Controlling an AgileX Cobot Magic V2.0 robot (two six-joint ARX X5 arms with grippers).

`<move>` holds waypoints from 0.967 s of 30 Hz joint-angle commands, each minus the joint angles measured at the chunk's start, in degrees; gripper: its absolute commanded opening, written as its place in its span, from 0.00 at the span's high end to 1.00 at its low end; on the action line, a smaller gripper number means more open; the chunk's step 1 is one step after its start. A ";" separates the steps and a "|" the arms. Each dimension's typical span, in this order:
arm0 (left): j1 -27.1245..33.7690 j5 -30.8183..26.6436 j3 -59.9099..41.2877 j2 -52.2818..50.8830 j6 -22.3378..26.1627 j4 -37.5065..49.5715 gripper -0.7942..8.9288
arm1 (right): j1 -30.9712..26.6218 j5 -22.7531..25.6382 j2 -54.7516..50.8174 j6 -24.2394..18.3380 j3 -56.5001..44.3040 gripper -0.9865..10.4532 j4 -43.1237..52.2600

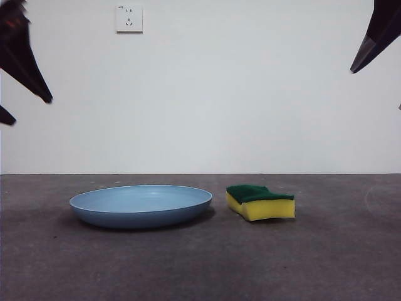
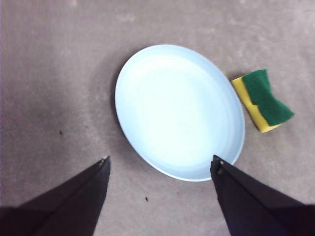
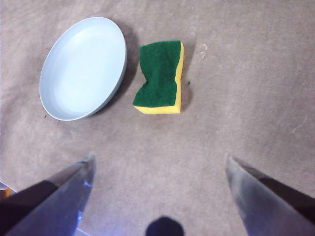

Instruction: Pick up the plate,pick up the cloth,clean the plate with the cloth

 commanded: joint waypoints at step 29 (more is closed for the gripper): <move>-6.56 -7.74 16.85 39.26 -0.15 6.32 0.57 | 0.07 0.00 0.07 -0.02 0.17 0.53 0.26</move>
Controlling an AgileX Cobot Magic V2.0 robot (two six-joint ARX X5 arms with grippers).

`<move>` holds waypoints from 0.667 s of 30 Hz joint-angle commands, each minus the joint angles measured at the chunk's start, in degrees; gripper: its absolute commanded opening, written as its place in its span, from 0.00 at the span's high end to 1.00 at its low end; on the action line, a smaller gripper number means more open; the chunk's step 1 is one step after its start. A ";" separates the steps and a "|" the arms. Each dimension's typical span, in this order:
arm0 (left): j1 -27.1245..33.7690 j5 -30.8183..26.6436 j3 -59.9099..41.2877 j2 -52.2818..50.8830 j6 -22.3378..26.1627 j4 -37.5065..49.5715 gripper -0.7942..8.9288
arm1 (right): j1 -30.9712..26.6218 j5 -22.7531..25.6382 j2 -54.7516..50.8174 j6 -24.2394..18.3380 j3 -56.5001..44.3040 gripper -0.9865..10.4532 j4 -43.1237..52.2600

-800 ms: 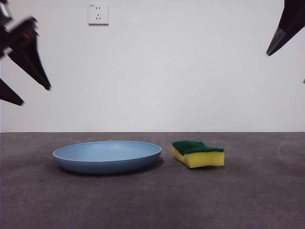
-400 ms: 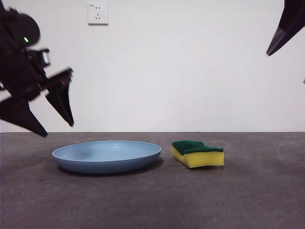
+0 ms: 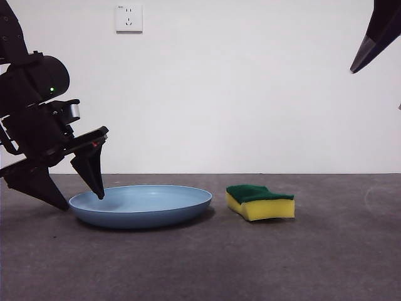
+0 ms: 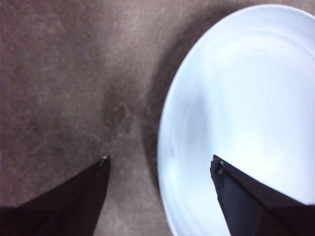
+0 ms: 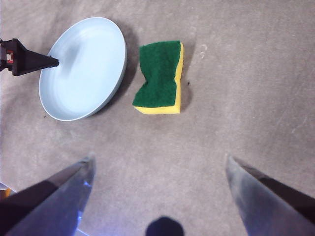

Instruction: Pick up the plate,pick up the cloth,clean the plate with the cloth

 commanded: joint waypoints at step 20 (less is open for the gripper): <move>-1.86 -0.09 -0.15 1.62 2.91 -1.33 0.93 | 1.75 0.28 0.07 1.31 0.20 0.53 3.89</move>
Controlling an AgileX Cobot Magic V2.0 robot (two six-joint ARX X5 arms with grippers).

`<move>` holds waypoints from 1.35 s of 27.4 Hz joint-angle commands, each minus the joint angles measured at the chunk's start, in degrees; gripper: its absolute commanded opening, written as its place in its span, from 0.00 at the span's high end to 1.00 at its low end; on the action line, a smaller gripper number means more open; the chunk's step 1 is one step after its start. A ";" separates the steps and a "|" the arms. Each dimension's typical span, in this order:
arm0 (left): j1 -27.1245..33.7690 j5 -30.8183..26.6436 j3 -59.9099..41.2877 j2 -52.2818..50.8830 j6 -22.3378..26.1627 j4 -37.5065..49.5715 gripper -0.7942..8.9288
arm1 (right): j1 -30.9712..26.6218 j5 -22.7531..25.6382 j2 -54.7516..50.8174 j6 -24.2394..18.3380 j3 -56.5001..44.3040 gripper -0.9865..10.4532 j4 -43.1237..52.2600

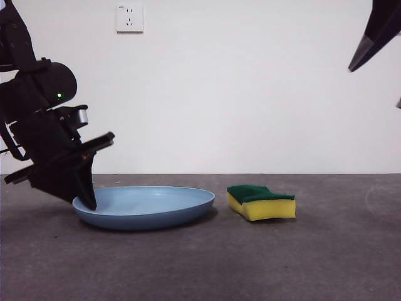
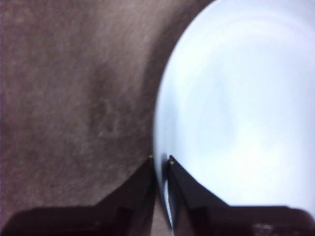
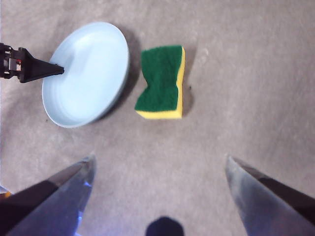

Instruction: Pick up the plate,pick up the cloth,clean the plate with the cloth

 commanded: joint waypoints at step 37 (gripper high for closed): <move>-0.33 -5.62 -0.57 -46.97 5.51 -23.87 0.93 | 23.04 24.28 49.90 -3.13 20.09 0.83 13.16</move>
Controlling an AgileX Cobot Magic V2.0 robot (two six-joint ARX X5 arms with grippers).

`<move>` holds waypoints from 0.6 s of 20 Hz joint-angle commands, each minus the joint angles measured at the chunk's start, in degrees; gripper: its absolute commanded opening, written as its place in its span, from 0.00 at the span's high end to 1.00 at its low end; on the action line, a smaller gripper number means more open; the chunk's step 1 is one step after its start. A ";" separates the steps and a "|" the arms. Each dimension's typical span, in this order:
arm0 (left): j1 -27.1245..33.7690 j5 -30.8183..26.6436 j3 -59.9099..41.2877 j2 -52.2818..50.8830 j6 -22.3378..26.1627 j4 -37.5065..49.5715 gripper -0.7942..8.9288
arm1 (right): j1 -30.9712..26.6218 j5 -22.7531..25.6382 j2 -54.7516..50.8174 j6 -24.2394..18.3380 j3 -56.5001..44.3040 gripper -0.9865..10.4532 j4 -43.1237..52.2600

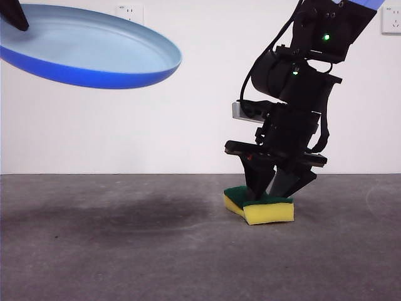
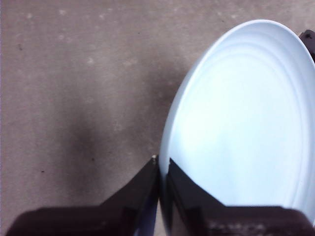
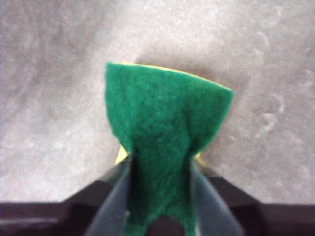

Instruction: Pick up the plate,pick up the cloth,clean the plate with the cloth

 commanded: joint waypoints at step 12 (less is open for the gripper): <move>-3.13 -6.64 -0.48 23.45 0.59 8.61 0.93 | 4.46 -0.07 -13.88 1.84 -0.26 0.92 -2.75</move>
